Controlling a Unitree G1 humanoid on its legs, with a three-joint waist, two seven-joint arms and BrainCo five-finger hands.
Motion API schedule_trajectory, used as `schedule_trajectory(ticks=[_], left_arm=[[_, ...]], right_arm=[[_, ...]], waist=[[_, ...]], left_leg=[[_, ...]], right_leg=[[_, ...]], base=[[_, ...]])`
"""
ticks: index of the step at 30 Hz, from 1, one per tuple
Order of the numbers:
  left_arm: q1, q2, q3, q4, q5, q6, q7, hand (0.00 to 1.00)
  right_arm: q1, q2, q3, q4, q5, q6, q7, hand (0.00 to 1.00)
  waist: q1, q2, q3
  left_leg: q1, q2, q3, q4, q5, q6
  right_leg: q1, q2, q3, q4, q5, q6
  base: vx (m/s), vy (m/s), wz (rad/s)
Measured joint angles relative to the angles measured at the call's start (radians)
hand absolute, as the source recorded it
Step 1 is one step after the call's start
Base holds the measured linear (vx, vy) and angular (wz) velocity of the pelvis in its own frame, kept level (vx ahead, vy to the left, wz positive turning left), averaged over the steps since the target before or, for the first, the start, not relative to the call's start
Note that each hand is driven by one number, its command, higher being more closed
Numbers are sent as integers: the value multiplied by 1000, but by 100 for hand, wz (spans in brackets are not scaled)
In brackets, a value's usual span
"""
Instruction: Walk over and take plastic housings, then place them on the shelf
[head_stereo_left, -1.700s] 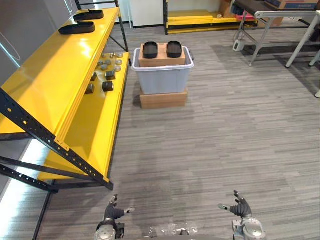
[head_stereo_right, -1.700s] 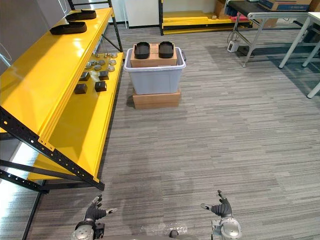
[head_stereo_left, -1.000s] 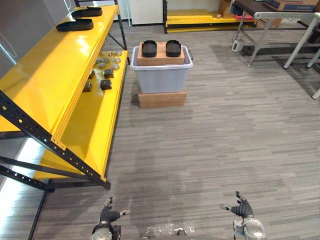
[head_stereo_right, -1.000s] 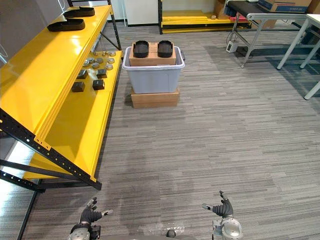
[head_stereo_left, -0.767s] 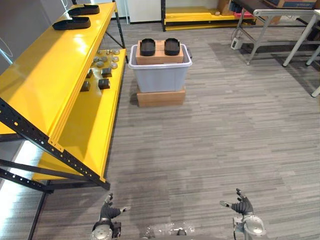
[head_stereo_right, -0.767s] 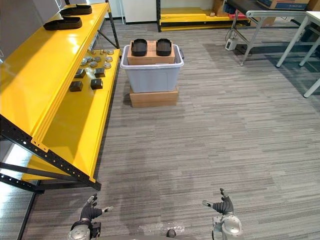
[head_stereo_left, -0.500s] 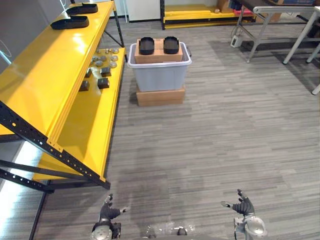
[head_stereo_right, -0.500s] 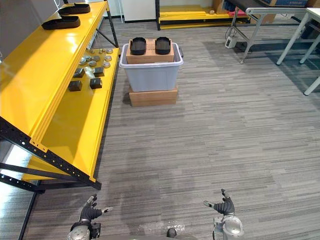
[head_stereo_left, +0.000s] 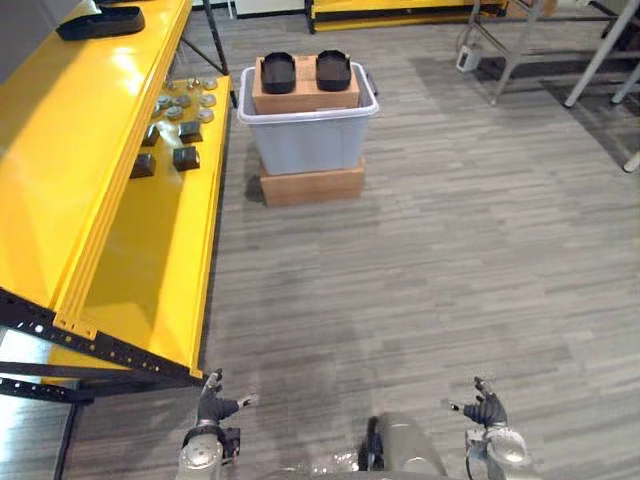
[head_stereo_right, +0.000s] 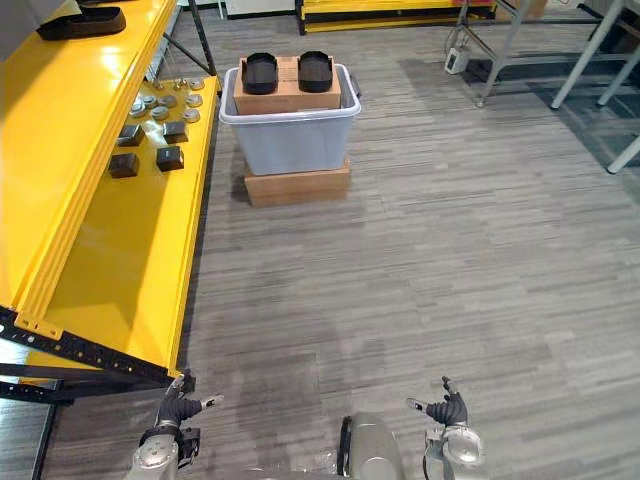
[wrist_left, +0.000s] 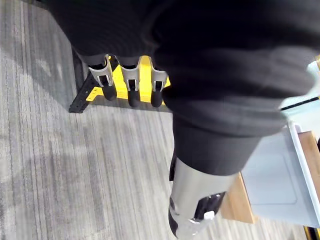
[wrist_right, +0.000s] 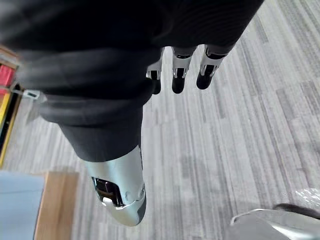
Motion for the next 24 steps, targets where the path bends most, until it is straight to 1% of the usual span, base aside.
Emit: schedule_trajectory(ticks=[1,2,3,4,5,6,7,8,9,10,11,12,13,14,15,16,17,18,19,20,21,22,23,24], left_arm=[[-12,-1,0,10,0,0,0,0],[-16,-2,0,11,-1,-1,0,0],[-20,-6,0,12,-2,-2,0,0],[-23,-14,2,15,-6,-3,-1,0],[-20,-23,4,17,-15,-6,-3,0],[-14,-25,6,18,-21,-7,-3,0],[-2,-33,11,19,-44,-7,-3,0],[9,-39,12,19,-60,-7,-3,0],[14,-41,12,19,-66,-7,-3,0],[22,-42,13,18,-80,-7,-3,0],[24,-43,17,18,-83,-7,-3,0],[30,-46,25,18,-86,-6,-3,0],[37,-57,44,19,-92,-5,-2,0],[37,-66,44,19,-92,-5,-2,0],[37,-73,44,18,-92,-5,-2,0],[38,-85,43,20,-92,-5,-2,0],[42,-87,44,28,-93,-6,-1,0],[45,-83,44,37,-95,-5,-1,0],[38,-74,43,43,-98,-4,-2,0],[29,-77,41,48,-98,-3,-2,0],[20,-85,38,54,-98,-3,-3,0],[21,-84,35,64,-98,-3,-3,0],[22,-80,34,73,-98,-2,-3,0],[23,-70,32,87,-98,6,-2,0]], right_arm=[[-11,2,0,-3,0,-1,0,0],[-16,2,2,-2,0,0,1,0],[-20,2,3,-3,1,-1,4,0],[-17,3,4,-1,1,-1,4,0],[-9,8,5,-1,5,-1,4,0],[-5,14,6,-2,10,-2,4,0],[3,20,7,-4,23,-9,2,0],[5,22,6,-3,41,-13,-2,0],[5,21,5,-3,43,-14,-2,0],[-3,20,5,-4,45,-16,-3,0],[-9,23,-1,0,47,-15,-2,0],[-12,27,-3,0,49,-14,-2,0],[-17,37,-7,1,49,-14,-2,0],[-14,37,-11,3,49,-14,-2,0],[-11,36,-18,3,49,-14,-3,0],[-5,28,-26,4,49,-15,-5,0],[6,27,-28,11,49,-13,-6,0],[12,34,-27,12,49,-8,-6,0],[21,53,-22,14,49,-7,-5,0],[30,53,-22,19,49,-7,-5,0],[28,51,-23,36,48,-6,-4,0],[25,56,-23,50,46,-5,-2,0],[28,61,-23,51,45,-4,-1,0],[32,70,-22,51,40,-4,0,0]], waist=[[-13,-1,0],[-14,-2,0],[-13,-2,1],[-13,1,9],[-8,2,21],[-1,-1,25],[17,-11,34],[44,-24,38],[48,-34,39],[62,-33,39],[70,-30,42],[73,-31,43],[82,-39,48],[94,-47,53],[98,-45,51],[96,-25,44],[99,-7,35],[98,-13,30],[93,-53,12],[95,-62,7],[98,-64,3],[96,-71,5],[95,-77,7],[91,-86,11]], left_leg=[[-12,-2,-16,37,35,-55],[-35,4,-19,89,65,-60],[-88,13,-34,213,118,-55],[-187,40,-54,441,256,-47],[-285,93,-66,700,262,-49],[-319,120,-53,815,259,-44],[-383,163,-20,975,239,-14],[-445,174,7,1035,222,13],[-479,171,19,1031,217,20],[-547,159,45,970,206,23],[-598,133,58,857,175,16],[-615,117,65,784,160,13],[-626,68,69,605,158,13],[-624,6,57,407,170,2],[-622,-21,39,301,185,-13],[-616,-51,8,124,234,-17],[-621,-58,-26,99,322,32],[-621,-67,-32,118,364,59],[-635,-115,-24,174,329,97],[-643,-130,-21,190,304,101],[-643,-145,-18,198,277,112],[-609,-166,-12,183,251,122],[-581,-182,-13,170,240,124],[-515,-208,-15,150,217,128]], right_leg=[[-6,-4,-4,44,-52,-7],[-1,-6,-4,57,-78,-10],[26,-4,-8,49,-105,-15],[106,7,-19,-13,-120,-21],[218,35,-30,-97,-120,-24],[278,51,-30,-137,-120,-27],[394,76,-21,-214,-119,-34],[477,85,-3,-277,-121,-37],[505,87,8,-305,-122,-38],[557,92,30,-352,-122,-38],[596,93,45,-381,-120,-36],[612,92,56,-393,-121,-36],[653,78,70,-419,-126,-27],[692,57,85,-445,-138,-7],[708,52,89,-461,-144,3],[738,58,97,-490,-162,24],[768,67,109,-488,-201,45],[779,58,113,-478,-221,56],[774,3,111,-425,-274,82],[759,-14,110,-384,-286,95],[715,-31,115,-288,-295,111],[636,-59,127,-81,-296,125],[590,-77,140,42,-279,155],[503,-108,173,288,-243,237]], base=[[591,-227,5],[436,-223,15],[550,-288,20],[649,-343,28],[535,-271,20],[514,-236,-5],[487,-197,-29],[524,-196,-36],[488,-138,-42],[475,-71,-43],[334,-26,-45],[421,35,-45],[415,75,-49],[495,100,-47],[410,136,-35],[427,201,-28],[449,230,-22],[589,265,-5],[513,192,9],[520,168,16],[507,185,9],[400,156,8],[491,201,11],[525,158,16]])
